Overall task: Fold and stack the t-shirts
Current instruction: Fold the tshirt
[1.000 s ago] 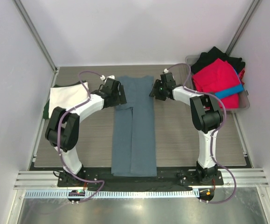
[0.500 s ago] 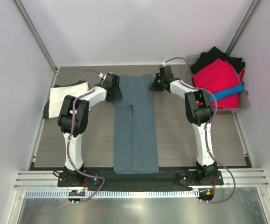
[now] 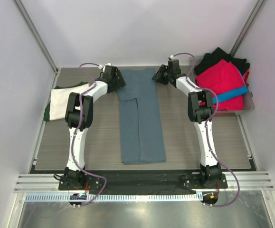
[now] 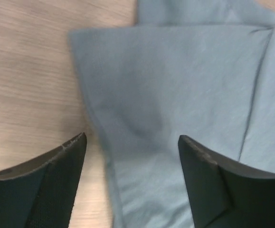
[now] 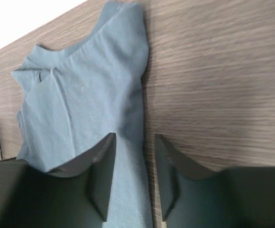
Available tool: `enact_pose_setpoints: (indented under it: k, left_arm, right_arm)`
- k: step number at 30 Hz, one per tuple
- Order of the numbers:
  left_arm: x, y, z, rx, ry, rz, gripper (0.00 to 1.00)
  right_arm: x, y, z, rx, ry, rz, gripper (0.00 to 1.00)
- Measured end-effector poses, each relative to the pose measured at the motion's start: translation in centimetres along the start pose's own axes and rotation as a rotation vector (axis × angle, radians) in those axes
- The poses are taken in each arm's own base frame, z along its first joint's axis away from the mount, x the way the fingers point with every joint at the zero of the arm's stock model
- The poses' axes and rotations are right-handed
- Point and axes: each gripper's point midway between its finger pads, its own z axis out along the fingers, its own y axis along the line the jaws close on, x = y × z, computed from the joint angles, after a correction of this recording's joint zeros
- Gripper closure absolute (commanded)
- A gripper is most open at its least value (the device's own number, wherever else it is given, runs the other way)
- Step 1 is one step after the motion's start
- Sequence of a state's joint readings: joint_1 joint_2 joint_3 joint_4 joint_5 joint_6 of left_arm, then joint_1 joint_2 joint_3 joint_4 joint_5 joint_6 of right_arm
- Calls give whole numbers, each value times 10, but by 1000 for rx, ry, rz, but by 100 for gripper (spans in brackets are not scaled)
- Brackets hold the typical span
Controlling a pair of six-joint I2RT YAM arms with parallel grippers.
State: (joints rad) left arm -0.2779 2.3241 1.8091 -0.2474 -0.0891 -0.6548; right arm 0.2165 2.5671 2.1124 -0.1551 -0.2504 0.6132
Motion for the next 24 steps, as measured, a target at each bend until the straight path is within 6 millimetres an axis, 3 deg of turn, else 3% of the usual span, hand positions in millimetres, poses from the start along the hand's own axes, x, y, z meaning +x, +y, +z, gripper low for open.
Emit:
enact_pose_setpoints:
  k: [5, 6, 7, 9, 12, 15, 18, 21, 24]
  left_arm:
    - [12, 15, -24, -8, 16, 4, 12]
    - [17, 19, -31, -14, 25, 5, 10]
    - [27, 26, -42, -26, 46, 7, 1]
    - [40, 33, -68, -44, 69, 7, 0]
    - [58, 31, -116, -37, 59, 3, 1]
    - [82, 13, -167, 35, 45, 11, 1]
    - [113, 5, -202, 97, 60, 38, 3]
    - [150, 13, -229, 124, 93, 69, 11]
    - [187, 32, -253, 131, 136, 91, 20]
  right_arm:
    - [2, -1, -13, -9, 5, 6, 46]
    - [8, -4, -20, -1, 13, 8, 46]
    - [18, -6, -34, 16, 33, 11, 46]
    - [34, -7, -55, 42, 61, 8, 46]
    - [67, 1, -102, 68, 88, -23, 46]
    - [100, 21, -157, 58, 94, -73, 47]
    - [132, 38, -208, 30, 94, -120, 48]
    - [165, 43, -249, 37, 104, -168, 50]
    - [203, 38, -277, 57, 141, -211, 56]
